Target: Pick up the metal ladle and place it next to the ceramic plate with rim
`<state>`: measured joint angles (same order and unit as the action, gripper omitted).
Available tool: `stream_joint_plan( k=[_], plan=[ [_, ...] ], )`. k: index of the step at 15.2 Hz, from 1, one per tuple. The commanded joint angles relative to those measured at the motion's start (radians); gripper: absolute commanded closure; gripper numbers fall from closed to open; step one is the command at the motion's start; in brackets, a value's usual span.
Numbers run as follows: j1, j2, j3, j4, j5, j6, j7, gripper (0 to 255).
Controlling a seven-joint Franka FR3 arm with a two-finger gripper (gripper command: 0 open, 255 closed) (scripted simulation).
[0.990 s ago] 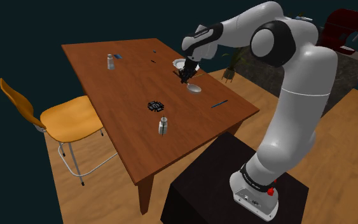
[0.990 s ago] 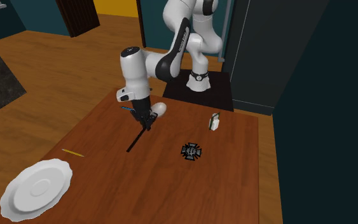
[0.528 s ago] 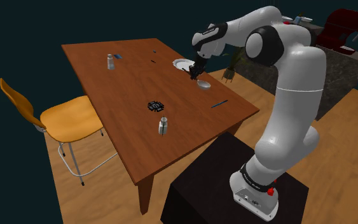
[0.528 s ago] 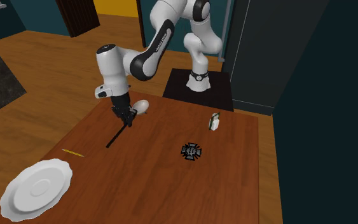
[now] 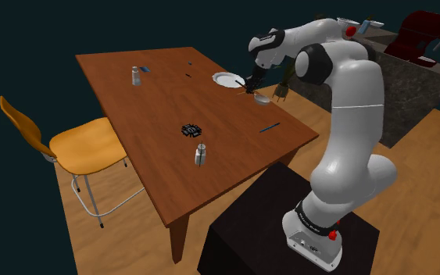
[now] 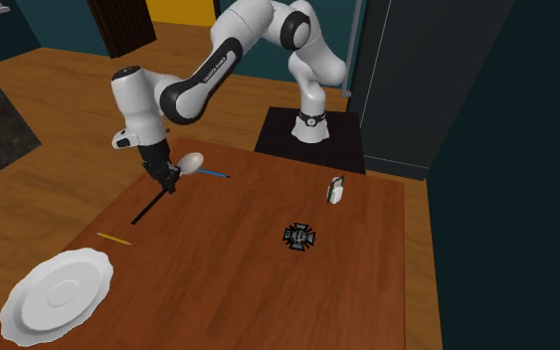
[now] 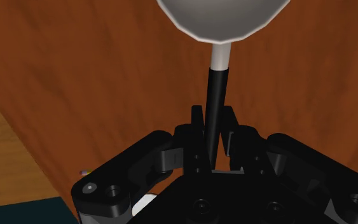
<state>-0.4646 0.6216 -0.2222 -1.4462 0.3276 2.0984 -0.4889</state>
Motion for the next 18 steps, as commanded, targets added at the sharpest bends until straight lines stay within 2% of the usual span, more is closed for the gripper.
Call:
stream_joint_plan(
  k=[1,2,18],
  plan=[
    [-0.041,0.061,-0.001,0.103,0.007,-0.048,-0.025,255],
    [-0.051,0.075,-0.001,0.127,0.008,-0.059,-0.031,255],
    [-0.058,0.175,0.02,0.077,0.04,0.087,-0.068,255]
  ],
)
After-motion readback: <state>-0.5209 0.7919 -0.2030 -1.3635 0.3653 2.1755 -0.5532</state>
